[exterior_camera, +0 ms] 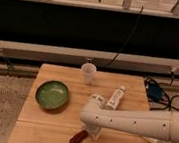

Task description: Drag the pepper across the table

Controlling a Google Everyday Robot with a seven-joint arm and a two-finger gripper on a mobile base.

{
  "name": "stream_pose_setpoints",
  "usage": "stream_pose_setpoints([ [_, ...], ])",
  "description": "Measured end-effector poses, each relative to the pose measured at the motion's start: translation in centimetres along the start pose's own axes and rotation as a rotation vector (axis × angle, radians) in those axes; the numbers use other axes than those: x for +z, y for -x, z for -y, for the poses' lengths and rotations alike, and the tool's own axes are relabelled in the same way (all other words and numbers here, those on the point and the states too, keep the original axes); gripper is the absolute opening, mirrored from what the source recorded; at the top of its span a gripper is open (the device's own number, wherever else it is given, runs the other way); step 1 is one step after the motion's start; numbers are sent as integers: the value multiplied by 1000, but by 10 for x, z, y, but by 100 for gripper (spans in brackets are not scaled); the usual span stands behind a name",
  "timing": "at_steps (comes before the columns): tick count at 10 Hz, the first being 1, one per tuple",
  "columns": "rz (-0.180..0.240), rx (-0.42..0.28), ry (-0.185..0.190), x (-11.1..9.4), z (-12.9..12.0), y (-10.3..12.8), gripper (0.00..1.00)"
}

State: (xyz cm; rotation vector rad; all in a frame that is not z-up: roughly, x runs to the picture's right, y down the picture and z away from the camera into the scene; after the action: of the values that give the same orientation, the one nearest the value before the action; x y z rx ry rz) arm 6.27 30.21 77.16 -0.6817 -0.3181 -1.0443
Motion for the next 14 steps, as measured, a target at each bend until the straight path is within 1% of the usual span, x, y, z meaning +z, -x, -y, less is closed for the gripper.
stream_pose_setpoints([
  [2,0,-1,0,-1,0,0,12],
  [3,1,-3,15,3,-9,2,4],
  [4,2,-6,17,3,-8,3,2],
  [5,5,-4,13,3,-7,3,2],
  [7,7,-3,6,1,-15,-6,2],
  [8,10,2,14,0,-25,-11,2],
  [9,13,1,21,0,-31,-9,2],
  [11,16,4,24,0,-35,-7,2],
  [12,17,-1,24,-1,-35,-10,2],
  [14,18,2,29,-3,-44,-21,2],
])
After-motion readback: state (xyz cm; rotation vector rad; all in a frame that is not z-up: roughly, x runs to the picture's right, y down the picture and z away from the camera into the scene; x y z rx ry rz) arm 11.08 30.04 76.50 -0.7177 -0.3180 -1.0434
